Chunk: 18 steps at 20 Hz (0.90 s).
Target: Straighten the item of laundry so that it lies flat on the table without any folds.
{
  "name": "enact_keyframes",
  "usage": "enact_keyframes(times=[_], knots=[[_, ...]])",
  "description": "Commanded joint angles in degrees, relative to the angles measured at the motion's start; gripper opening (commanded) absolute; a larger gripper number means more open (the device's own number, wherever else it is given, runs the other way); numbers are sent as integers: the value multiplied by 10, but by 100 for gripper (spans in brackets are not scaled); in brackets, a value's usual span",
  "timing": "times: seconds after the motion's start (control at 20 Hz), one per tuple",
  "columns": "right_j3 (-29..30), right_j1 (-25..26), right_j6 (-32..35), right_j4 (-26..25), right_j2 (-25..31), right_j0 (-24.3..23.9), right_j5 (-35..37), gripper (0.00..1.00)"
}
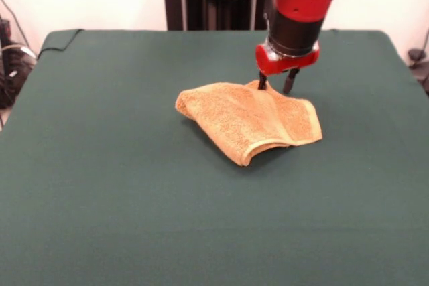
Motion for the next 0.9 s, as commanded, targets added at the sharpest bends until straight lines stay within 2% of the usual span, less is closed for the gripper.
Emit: enact_keyframes(times=[0.05, 0.5, 0.9], knots=[[-6, 108, 142, -8, 0, 30, -199, 100], [12, 104, 146, 2, -8, 27, -210, 100], [13, 114, 115, 7, 13, -5, -189, 100]])
